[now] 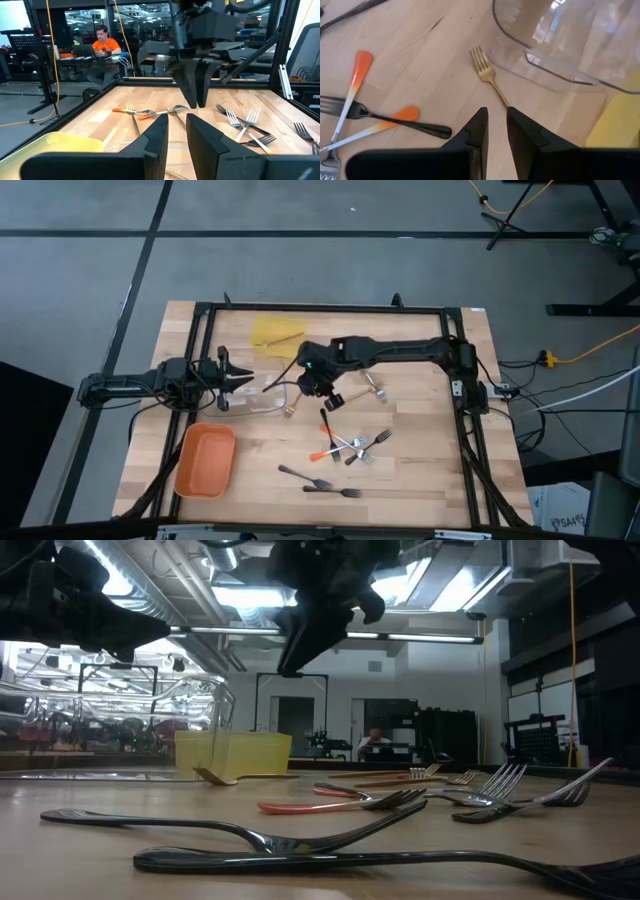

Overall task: Sort silverware by color (type)
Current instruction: Put the gold fork into the yellow bin

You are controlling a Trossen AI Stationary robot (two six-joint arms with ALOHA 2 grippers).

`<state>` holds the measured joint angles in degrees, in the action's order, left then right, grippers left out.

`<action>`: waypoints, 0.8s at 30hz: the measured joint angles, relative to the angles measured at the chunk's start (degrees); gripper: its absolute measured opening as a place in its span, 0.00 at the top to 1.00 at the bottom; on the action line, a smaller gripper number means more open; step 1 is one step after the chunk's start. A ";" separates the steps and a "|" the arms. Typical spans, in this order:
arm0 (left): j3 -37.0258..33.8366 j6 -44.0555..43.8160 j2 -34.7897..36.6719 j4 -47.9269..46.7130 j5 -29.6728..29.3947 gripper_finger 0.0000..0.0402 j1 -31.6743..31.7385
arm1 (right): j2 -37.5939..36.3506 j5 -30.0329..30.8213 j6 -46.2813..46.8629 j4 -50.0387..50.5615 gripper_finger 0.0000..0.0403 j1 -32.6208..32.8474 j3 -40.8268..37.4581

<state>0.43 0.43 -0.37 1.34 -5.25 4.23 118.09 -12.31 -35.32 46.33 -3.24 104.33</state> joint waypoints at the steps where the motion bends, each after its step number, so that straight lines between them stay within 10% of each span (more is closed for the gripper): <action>1: 0.00 -0.07 0.00 0.00 0.00 0.84 -0.01 | 0.14 -0.08 -0.18 -0.11 0.85 -0.05 -0.03; 24: 0.00 0.12 -0.01 0.00 0.01 0.84 0.00 | 0.86 2.24 -4.17 -29.27 0.85 -3.35 -18.03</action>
<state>0.43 0.56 -0.38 1.34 -5.23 4.23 118.96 -10.07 -39.48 17.06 -6.59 86.30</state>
